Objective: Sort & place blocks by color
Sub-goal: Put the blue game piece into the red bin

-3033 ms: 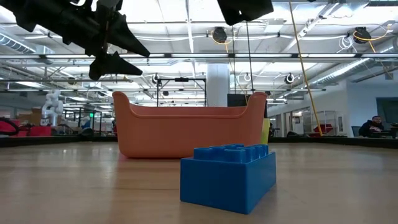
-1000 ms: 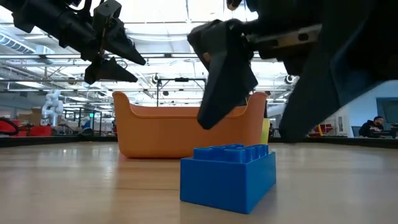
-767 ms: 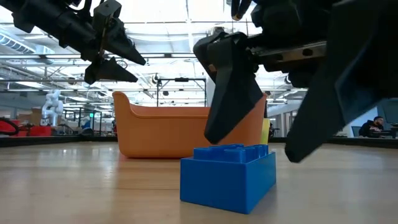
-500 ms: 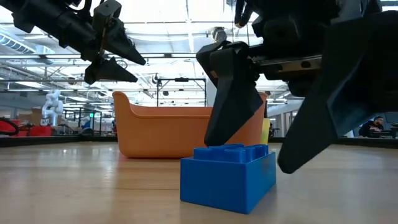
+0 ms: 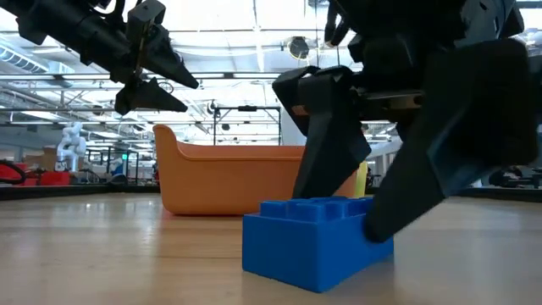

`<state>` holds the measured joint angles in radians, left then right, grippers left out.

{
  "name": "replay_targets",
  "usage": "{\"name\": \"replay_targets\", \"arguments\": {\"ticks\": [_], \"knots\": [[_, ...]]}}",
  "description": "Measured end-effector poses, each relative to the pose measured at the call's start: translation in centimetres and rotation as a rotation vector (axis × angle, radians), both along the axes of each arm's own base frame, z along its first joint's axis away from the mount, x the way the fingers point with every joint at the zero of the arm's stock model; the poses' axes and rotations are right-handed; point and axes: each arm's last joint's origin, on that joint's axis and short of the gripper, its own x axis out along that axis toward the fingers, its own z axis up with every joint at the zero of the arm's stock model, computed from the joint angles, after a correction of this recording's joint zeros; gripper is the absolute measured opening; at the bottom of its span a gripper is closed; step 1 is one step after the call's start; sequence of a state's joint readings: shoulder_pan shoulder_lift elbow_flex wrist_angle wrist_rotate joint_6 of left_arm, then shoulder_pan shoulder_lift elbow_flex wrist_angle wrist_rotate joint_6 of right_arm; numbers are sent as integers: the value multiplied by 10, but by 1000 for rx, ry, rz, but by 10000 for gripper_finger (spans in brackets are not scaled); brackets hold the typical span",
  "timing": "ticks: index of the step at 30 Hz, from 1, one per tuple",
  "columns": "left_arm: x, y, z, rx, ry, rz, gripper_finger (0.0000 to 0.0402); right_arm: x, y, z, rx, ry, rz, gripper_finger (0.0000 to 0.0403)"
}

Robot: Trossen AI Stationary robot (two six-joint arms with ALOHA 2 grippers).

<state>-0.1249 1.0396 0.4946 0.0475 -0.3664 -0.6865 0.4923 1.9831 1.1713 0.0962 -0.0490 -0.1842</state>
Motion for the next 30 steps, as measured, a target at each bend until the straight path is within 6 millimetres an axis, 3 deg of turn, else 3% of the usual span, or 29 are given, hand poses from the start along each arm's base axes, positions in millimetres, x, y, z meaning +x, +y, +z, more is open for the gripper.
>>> {"name": "replay_targets", "arguments": {"ticks": [5,14,23,30], "knots": [[0,0,0,0,0,0,260,-1,3,1,-1,-6,5,122],[0,0,0,5,2,-3,260,-5,8,6,-8,-24,-12,113],[0,0,1,8,-5,0,260,-13,-2,75,-17,-242,-35,113],[1,1,3,59,-18,6,260,-17,-37,124,-74,-387,-162,113]]}}
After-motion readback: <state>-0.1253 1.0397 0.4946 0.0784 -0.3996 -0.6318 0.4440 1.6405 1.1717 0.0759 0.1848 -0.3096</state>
